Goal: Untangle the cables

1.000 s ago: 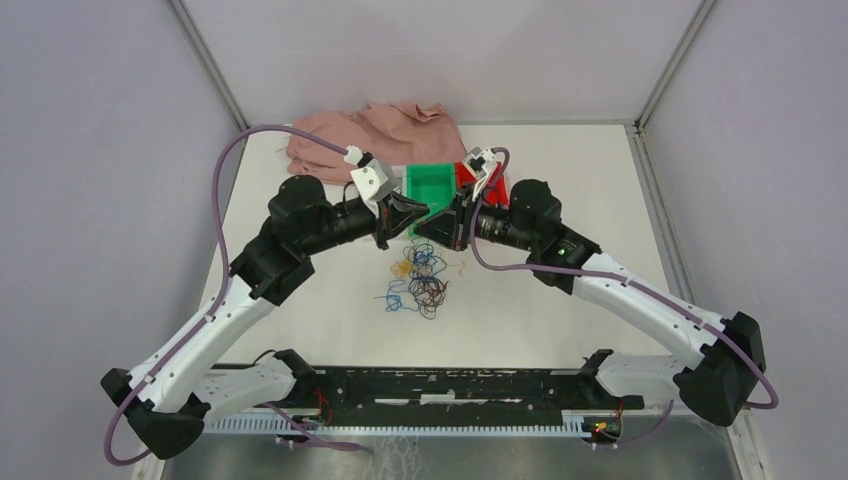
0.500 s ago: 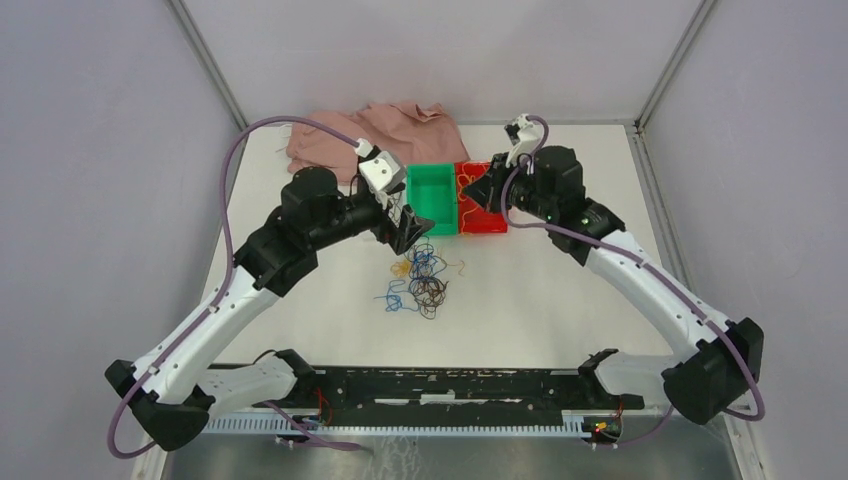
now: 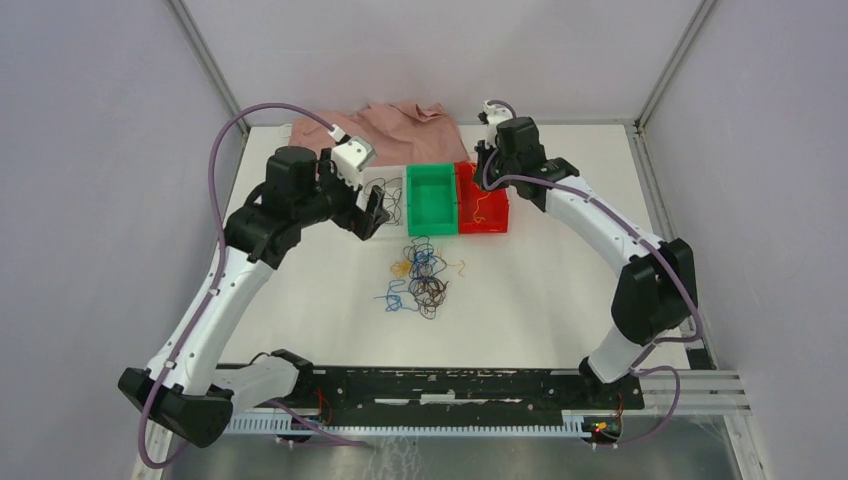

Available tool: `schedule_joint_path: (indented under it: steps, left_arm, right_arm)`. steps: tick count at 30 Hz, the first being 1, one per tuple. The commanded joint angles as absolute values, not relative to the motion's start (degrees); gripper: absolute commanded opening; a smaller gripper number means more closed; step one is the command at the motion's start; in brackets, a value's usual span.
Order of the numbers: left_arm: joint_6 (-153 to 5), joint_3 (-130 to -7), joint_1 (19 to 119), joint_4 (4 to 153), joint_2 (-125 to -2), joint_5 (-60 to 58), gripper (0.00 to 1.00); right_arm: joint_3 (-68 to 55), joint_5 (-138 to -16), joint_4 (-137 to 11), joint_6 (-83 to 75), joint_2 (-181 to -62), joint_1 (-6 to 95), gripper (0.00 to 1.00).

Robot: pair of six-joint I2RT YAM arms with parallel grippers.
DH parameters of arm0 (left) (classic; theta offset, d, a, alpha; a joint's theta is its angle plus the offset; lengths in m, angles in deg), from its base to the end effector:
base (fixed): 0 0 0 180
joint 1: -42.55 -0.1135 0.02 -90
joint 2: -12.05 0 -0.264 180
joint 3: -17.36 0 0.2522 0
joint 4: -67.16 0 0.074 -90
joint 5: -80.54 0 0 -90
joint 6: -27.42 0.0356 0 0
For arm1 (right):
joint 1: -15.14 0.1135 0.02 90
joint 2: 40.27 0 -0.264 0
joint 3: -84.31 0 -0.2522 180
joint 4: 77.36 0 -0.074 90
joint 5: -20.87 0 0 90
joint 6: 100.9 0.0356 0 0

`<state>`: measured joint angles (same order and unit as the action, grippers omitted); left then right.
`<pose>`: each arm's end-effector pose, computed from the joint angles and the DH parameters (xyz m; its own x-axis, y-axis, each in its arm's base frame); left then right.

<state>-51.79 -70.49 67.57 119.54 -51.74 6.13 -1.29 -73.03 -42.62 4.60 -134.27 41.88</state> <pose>0.2035 -0.1055 0.4018 -0.3059 0.3418 -0.8886 0.6912 0.7215 0.0396 0.3392 0.1736 0.3168 -0.6188 -0.0132 -0.7854 -0.3463 0.9021 0.2576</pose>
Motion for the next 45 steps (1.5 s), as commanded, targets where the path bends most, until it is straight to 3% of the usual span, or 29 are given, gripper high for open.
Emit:
schedule_joint_path:
  steps: [1,17,19,24,27,38,45]
  left_arm:
    - [-48.18,-71.97,65.48,121.22,-51.0,11.22,0.99]
    - [-48.33,-69.21,64.91,119.51,-50.12,13.75,0.99]
    - [-48.33,-69.5,64.9,119.51,-50.18,13.99,0.99]
    - [-48.31,-70.23,64.96,119.51,-50.05,14.09,0.99]
    - [-48.21,-70.23,64.95,119.79,-50.05,13.88,0.99]
    - [-48.14,-70.93,64.93,120.48,-49.78,13.76,0.99]
    - [-47.73,-70.08,64.89,120.65,-49.07,13.68,0.99]
  right_arm:
    - [5.01,-65.69,-42.0,0.27,-137.21,40.78,0.0]
    - [13.17,-65.69,-32.96,3.61,-153.93,40.64,0.02]
    - [14.85,-65.24,-30.25,4.87,-155.07,40.71,0.09]
    - [18.44,-66.19,-24.76,6.24,-154.98,40.58,0.4]
    - [19.22,-67.9,-24.66,7.61,-152.38,40.35,0.48]
    - [28.58,-73.73,-13.06,9.75,-155.75,39.02,0.46]
    - [27.38,-77.64,-15.95,13.14,-158.03,37.03,0.45]
